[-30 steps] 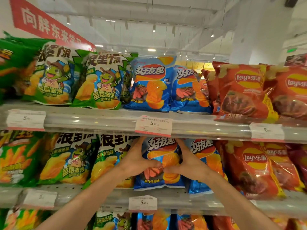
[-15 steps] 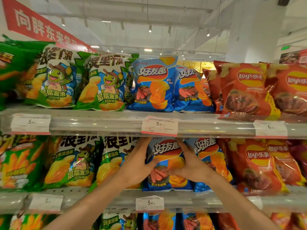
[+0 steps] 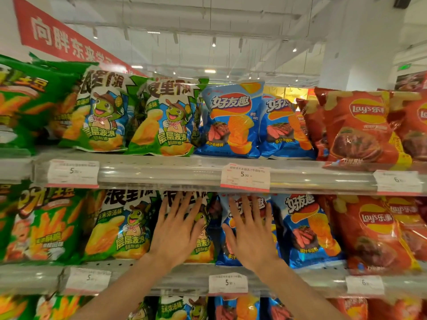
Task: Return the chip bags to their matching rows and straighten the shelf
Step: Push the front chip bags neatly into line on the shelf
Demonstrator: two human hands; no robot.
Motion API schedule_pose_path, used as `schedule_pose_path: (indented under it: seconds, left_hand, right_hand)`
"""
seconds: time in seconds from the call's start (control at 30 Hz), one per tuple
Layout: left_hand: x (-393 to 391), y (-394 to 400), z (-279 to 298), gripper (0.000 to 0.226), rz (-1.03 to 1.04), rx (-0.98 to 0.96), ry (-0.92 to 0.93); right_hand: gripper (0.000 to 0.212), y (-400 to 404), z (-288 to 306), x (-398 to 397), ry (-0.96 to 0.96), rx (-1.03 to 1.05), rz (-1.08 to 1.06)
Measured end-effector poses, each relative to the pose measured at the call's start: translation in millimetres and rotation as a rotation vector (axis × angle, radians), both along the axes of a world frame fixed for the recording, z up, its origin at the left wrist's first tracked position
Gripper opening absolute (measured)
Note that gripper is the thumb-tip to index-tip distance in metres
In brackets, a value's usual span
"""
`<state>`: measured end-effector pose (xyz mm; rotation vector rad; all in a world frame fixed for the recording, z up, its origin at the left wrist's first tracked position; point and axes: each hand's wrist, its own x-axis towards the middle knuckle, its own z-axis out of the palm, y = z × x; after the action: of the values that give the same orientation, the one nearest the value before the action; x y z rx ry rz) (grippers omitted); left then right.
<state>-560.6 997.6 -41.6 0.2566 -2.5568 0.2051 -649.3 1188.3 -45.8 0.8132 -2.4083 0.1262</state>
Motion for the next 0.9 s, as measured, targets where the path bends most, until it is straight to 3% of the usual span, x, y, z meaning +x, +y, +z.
schedule_pose_path:
  seconds: [0.47,0.6,0.73,0.9]
  left_hand:
    - [-5.5,-5.9,-7.7,0.063,-0.038,-0.015,0.054]
    - [2.1,1.7,-0.7,0.062,-0.023,-0.005,0.065]
    - [7.8,29.6,9.4,0.054,-0.089,0.128,0.187]
    - [-9.7,96.7,16.6,0.041,-0.268,0.438,0.236]
  right_hand:
    - [0.068,-22.2,-4.7,-1.6,-0.039,-0.012,-0.075]
    - [0.064,-15.4,0.6,-3.3,-0.175,-0.106,0.056]
    - [0.050,16.6,22.7,-6.0,-0.235,-0.434,0.280]
    - [0.047,95.3,47.2,-37.2,-0.167,-0.475,0.154]
